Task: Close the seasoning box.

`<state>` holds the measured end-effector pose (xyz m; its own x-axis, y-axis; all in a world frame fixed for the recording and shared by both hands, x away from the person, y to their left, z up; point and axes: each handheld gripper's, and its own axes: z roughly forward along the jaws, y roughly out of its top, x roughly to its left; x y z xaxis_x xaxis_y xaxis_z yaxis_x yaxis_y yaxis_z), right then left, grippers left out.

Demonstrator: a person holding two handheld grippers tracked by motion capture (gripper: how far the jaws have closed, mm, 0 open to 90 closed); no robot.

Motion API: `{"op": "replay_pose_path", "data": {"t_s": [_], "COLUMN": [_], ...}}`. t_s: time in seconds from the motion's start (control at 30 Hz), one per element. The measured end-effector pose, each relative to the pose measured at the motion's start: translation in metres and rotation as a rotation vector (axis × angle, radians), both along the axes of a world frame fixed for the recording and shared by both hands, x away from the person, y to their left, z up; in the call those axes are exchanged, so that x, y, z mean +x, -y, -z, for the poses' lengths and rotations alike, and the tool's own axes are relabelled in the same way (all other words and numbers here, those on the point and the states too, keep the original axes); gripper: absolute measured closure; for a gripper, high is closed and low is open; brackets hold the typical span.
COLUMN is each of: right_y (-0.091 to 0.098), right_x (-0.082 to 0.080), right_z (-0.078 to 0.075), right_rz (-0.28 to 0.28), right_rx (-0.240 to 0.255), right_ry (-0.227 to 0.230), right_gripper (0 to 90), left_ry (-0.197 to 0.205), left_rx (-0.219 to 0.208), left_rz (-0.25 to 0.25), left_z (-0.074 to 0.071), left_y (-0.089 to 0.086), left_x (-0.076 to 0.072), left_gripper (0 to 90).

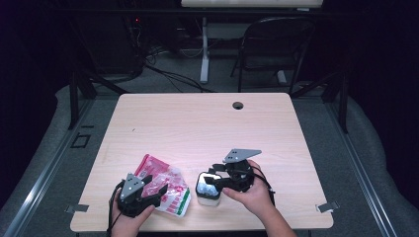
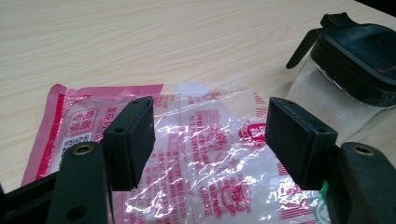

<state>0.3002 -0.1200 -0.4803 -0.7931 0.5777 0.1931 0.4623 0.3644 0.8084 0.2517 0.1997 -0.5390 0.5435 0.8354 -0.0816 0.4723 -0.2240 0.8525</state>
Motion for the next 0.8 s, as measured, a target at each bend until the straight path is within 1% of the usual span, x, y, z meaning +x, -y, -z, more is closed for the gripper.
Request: {"op": "replay_pose_path", "data": {"t_s": [0.33,0.43,0.5,0.6,0.63,0.73,0.8], "right_y": [0.010,0.016,0.020,0.027,0.029,0.035,0.038], "right_x": [0.006,0.009,0.010,0.013,0.014,0.016,0.018], "right_z": [0.001,0.002,0.003,0.003,0.003,0.004,0.005], "right_rz": [0.048,0.076,0.097,0.123,0.128,0.160,0.175], "right_rx": [-0.004,-0.005,0.008,0.015,0.013,0.025,0.029], "right_ry": [-0.008,-0.006,-0.011,-0.012,-0.014,-0.019,-0.024], "right_gripper": [44.7,44.7,44.7,44.8,44.8,44.7,44.8], "left_ry": [-0.009,-0.011,-0.016,-0.021,-0.026,-0.028,-0.030], "left_rx": [-0.011,-0.014,-0.015,-0.027,-0.021,-0.040,-0.043], "left_rz": [-0.025,-0.037,-0.050,-0.063,-0.062,-0.074,-0.080], "left_z": [0.001,0.002,0.002,0.004,0.004,0.004,0.005], "left_y": [-0.010,-0.015,-0.018,-0.022,-0.024,-0.027,-0.030], "left_x": [0.005,0.007,0.008,0.011,0.012,0.013,0.015], "left_gripper": [34.0,34.3,34.3,34.7,34.7,35.0,35.0]}}
